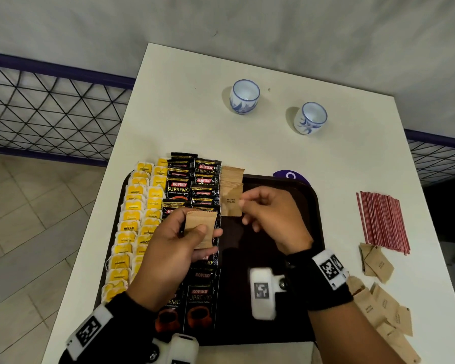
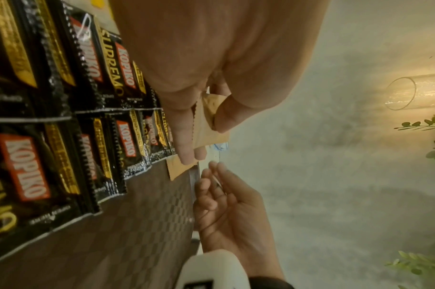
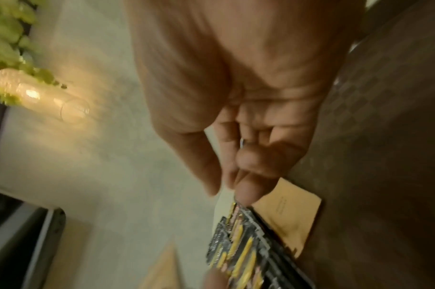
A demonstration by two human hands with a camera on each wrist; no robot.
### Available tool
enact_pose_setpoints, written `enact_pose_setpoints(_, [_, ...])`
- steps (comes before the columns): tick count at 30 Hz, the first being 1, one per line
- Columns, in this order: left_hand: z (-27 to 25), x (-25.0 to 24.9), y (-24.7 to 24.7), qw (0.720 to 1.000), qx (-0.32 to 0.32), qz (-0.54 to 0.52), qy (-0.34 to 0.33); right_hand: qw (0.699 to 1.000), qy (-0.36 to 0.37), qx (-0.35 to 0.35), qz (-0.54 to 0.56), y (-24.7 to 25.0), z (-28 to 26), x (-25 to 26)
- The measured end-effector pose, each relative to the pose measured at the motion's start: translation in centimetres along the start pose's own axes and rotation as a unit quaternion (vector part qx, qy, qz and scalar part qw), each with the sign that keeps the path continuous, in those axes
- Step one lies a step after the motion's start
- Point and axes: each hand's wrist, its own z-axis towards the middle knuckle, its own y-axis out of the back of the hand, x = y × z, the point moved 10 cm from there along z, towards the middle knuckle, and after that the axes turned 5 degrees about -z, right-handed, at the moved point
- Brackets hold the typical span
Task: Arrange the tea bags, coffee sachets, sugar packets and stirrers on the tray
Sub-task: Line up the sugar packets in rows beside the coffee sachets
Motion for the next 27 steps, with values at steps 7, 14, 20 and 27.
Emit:
enact_pose_setpoints(7, [-0.3,-1.2,-1.5,0.989,0.015,0.117,-0.087,0.986,0.055,0.122,0.104,-2.6,-4.1,1.0])
enact_pose_setpoints(14, [-0.5,-1.0,-1.3,0.990,0.018,0.115,-0.076,0.991,0.042,0.080,0.103,-1.6,-3.4,0.7])
enact_pose_setpoints(20, [-1.5,-1.4,1.8,0.984,0.000,0.149,-0.102,0.999,-0.031,0.035,0.009,1.6,0.8,-1.1])
enact_pose_setpoints(27, [-2.9,-0.8,3.2,0.981,0.012,0.166,-0.098,0.997,-0.056,0.038,-0.041,0.2,3.1,-1.8])
